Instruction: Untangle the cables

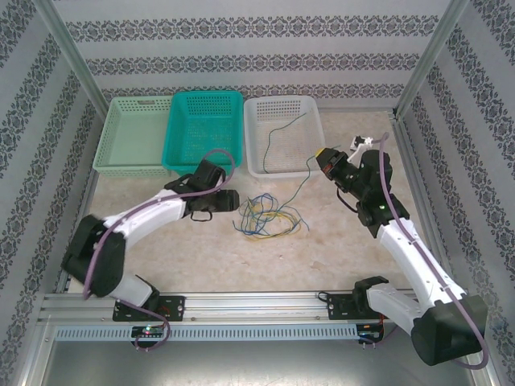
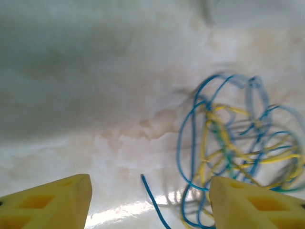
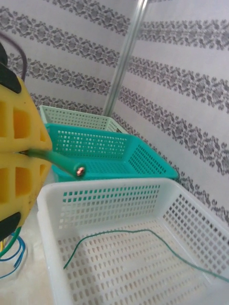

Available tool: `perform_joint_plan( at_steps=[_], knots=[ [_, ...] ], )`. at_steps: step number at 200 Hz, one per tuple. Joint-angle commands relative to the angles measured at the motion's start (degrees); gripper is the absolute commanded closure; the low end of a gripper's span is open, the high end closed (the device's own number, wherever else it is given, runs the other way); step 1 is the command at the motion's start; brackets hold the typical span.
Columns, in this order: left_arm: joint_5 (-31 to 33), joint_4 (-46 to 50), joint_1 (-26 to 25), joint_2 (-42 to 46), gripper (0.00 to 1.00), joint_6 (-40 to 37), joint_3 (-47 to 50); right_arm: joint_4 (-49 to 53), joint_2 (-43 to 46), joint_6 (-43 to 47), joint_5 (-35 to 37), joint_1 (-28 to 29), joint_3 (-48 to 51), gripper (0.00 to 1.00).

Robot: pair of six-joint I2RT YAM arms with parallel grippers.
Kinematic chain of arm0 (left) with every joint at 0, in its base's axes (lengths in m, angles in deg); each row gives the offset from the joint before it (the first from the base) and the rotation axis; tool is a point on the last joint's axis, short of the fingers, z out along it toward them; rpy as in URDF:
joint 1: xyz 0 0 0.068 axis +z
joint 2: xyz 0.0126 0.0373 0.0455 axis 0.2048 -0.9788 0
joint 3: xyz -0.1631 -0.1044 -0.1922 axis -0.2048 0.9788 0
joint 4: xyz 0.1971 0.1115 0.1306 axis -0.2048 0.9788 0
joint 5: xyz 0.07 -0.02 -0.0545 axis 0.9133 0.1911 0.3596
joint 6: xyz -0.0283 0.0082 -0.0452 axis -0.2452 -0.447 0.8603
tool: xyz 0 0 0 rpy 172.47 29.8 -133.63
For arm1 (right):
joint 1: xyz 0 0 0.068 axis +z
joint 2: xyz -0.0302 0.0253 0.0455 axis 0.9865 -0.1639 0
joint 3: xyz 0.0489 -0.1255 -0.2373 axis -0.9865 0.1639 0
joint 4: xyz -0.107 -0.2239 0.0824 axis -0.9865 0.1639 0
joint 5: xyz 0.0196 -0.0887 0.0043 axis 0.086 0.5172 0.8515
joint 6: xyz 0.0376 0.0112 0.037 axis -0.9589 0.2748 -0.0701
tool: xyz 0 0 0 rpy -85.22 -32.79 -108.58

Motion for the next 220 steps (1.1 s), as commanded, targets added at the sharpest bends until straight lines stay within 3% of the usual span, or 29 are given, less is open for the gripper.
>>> perform_joint_plan(
  at_steps=[1, 25, 45, 100, 153, 168, 191, 208, 220],
  knots=[
    [7.51, 0.64, -1.87, 8.83, 0.3, -9.98, -2.53, 4.53, -1.32, 6.0, -1.23, 1.55, -4.98, 1.0],
    [1.0, -3.33, -4.63, 9.79, 0.26, -17.48, -4.23, 2.92, -4.43, 4.52, -4.32, 2.27, -6.95, 1.0],
    [-3.13, -4.86, -8.03, 3.89, 0.25, -20.95, -9.11, 1.59, -6.37, 3.12, -6.96, 2.89, -9.06, 1.0],
    [-12.91, -9.6, -10.68, -13.76, 0.27, -22.9, -22.29, -5.29, -6.53, -4.44, -11.26, 3.13, -10.1, 1.0],
    [-17.2, -10.69, -11.04, -21.09, 0.34, -22.18, -27.43, -8.94, -6.43, -9.45, -10.74, 2.93, -8.18, 1.0],
    [-17.64, -11.44, -11.07, -21.88, 0.43, -21.6, -27.51, -9.51, -6.29, -10.55, -10.6, 2.72, -7.7, 1.0],
    [-15.26, -11.14, -11.06, -22.16, 0.82, -20.45, -27.59, -9.5, -6.11, -11.47, -10.6, 1.78, -7.35, 1.0],
    [-14.81, -11.51, -11.05, -21.27, 0.97, -20.26, -27.0, -8.53, -5.84, -12.11, -10.45, 0.46, -6.84, 1.0],
    [-14.12, -11.88, -11.06, -20.26, 1.0, -19.86, -26.63, -6.25, -5.62, -11.3, -9.37, -0.31, -6.74, 0.79]
  ],
)
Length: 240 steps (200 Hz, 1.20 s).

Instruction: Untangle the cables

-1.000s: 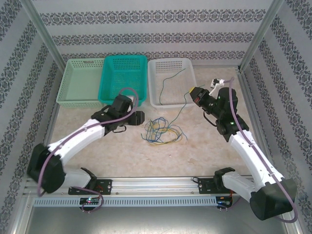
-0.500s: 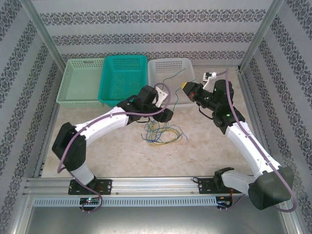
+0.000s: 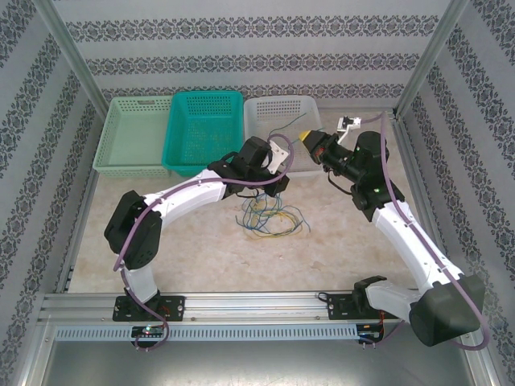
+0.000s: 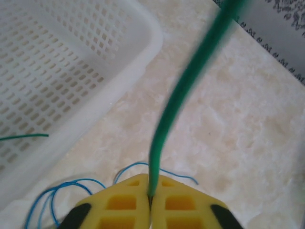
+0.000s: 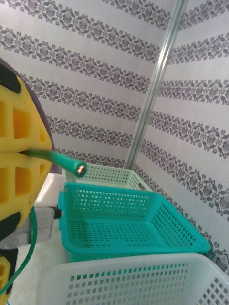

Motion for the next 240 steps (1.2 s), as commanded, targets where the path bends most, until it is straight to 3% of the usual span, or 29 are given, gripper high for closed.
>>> perform_joint_plan(
  at_steps=[1, 20, 28, 40, 60, 86, 108, 166, 203, 240],
  knots=[
    [1.23, -2.9, -0.83, 1.61, 1.0, 0.77, -0.36, 0.98, 1.49, -0.48, 0.63, -1.56, 0.69, 0.77],
    [3.22, -4.97, -0.34, 3.76, 1.0, 3.05, 0.92, 8.09, 2.0, 7.24, 3.36, -1.5, -0.71, 0.28],
    [4.23, -6.55, 0.14, 4.79, 1.0, 4.94, 1.86, 10.62, 2.46, 10.8, 4.47, -1.45, -1.21, 0.18],
    [5.15, -9.55, 1.4, 6.31, 1.0, 8.41, 3.76, 14.31, 3.3, 15.42, 6.35, -1.14, -1.72, 0.13],
    [5.84, -15.92, 4.24, 9.19, 1.0, 15.34, 8.03, 20.27, 4.5, 22.17, 9.31, -0.77, -1.75, 0.12],
    [6.2, -21.92, 6.2, 12.09, 1.0, 20.27, 11.6, 25.79, 3.62, 26.37, 11.3, 0.68, 0.66, 0.19],
    [7.77, -24.33, 6.43, 13.39, 1.0, 22.7, 12.8, 25.42, -0.39, 29.95, 12.14, 5.81, 3.61, 0.26],
    [9.12, -32.26, 8.83, 17.01, 1.0, 30.98, 19.47, 17.53, -7.82, 33.74, 16.42, 15.25, 6.27, 0.26],
    [9.86, -29.95, 9.33, 16.9, 1.0, 29.0, 16.98, 16.95, -7.0, 33.87, 18.42, 15.07, 5.96, 0.25],
    [4.09, -23.84, 11.24, 9.53, 1.0, 26.06, 3.12, 18.69, -5.25, 31.57, 20.44, 12.77, 7.64, 0.25]
  ],
)
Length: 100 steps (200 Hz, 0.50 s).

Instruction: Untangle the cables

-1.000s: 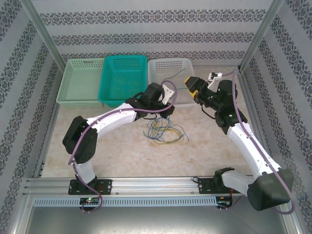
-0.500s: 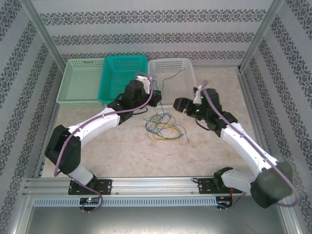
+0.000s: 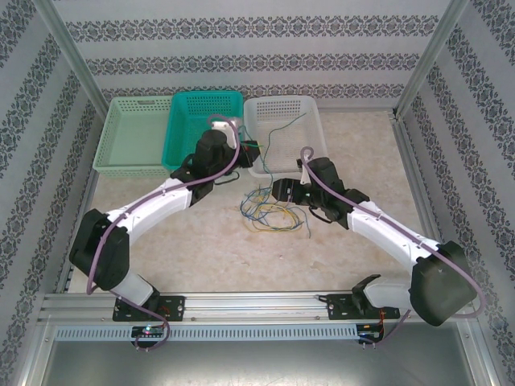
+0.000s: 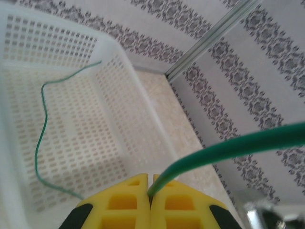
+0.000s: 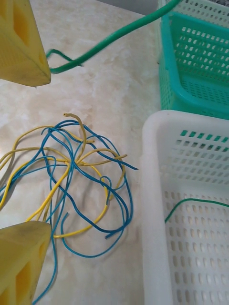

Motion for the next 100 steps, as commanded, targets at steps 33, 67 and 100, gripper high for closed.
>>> perform_joint_plan(
  at_steps=[33, 67, 100],
  knots=[
    [-8.88, 10.07, 3.63, -16.29, 1.0, -3.92, -27.47, 1.09, 3.57, -2.8, 2.1, -5.14, 3.29, 0.24],
    [-12.09, 21.15, 5.03, -31.28, 1.0, -4.47, -46.51, 4.06, 3.59, -2.06, 2.15, -6.65, 3.92, 0.24],
    [-16.45, 29.19, 5.89, -43.6, 0.98, -1.59, -60.79, 5.34, 2.21, -1.89, 1.04, -8.13, 3.94, 0.23]
  ],
)
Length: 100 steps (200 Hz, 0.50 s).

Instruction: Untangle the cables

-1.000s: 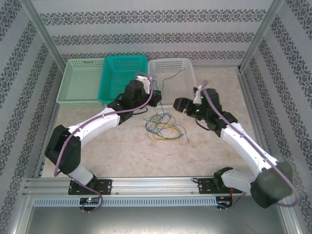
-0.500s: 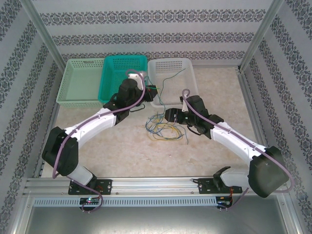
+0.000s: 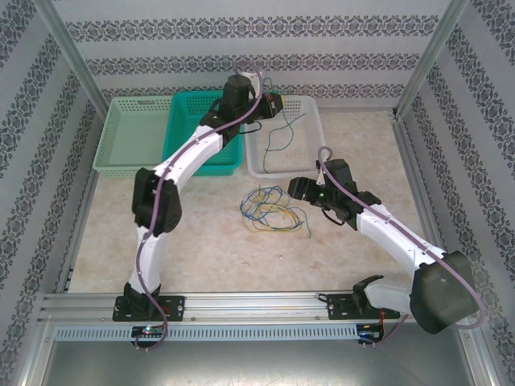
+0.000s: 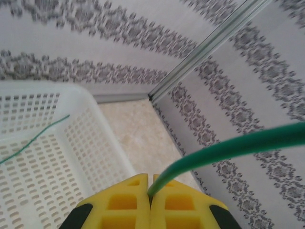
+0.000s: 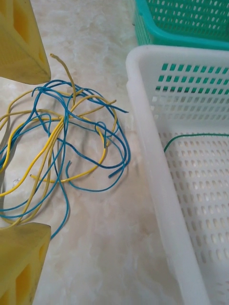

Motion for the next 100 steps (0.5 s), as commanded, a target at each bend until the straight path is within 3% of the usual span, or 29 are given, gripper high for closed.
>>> perform_joint_plan(
  at_steps=[1, 42, 100],
  knots=[
    [-4.7, 10.83, 1.03, -6.75, 0.98, 1.32, -7.64, 2.03, -0.5, -0.12, -0.29, -1.0, 0.68, 0.23],
    [-4.46, 13.87, 1.01, -11.47, 0.95, 1.52, -11.71, 3.03, -3.46, 0.56, -1.2, -1.87, -0.93, 0.22],
    [-6.69, 9.83, 1.03, -6.42, 0.97, 1.77, -7.85, -5.95, -3.39, -2.2, -1.69, -3.6, -2.64, 0.31]
  ],
)
